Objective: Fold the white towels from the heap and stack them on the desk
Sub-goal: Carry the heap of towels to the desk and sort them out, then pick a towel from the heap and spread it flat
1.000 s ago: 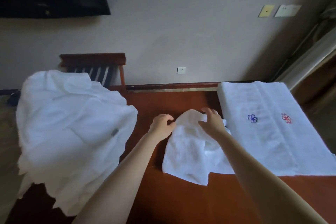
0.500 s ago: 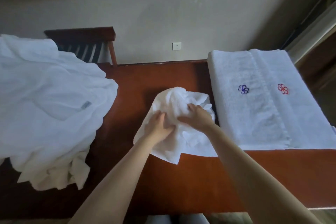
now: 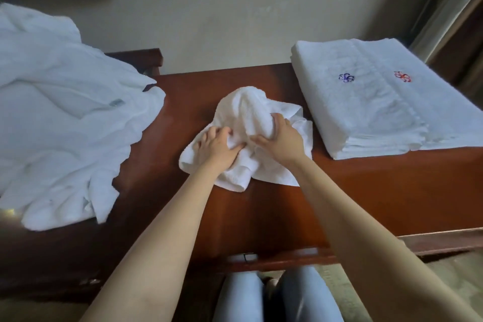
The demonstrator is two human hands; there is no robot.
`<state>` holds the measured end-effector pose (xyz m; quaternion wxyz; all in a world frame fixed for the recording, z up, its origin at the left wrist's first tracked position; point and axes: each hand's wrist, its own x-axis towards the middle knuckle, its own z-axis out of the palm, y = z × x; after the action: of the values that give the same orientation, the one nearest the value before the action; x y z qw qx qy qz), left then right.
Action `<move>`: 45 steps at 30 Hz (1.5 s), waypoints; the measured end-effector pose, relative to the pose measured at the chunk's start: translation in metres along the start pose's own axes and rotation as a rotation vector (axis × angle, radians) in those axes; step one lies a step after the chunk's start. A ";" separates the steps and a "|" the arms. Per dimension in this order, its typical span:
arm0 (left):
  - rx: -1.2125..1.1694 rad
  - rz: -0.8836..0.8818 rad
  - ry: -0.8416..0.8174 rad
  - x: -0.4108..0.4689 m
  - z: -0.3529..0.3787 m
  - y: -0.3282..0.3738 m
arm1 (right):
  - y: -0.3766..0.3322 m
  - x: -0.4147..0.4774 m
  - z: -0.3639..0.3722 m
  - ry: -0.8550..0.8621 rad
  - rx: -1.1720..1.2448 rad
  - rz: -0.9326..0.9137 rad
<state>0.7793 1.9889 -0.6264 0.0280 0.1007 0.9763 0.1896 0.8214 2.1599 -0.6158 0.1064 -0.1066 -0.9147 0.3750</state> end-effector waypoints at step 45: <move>-0.405 0.143 0.288 -0.080 -0.130 0.109 | -0.001 -0.091 -0.131 0.059 0.264 -0.110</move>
<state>0.8655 2.0234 -0.4635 -0.1050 0.1337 0.9027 0.3952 0.9439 2.2209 -0.5346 0.1666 -0.0526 -0.8585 0.4822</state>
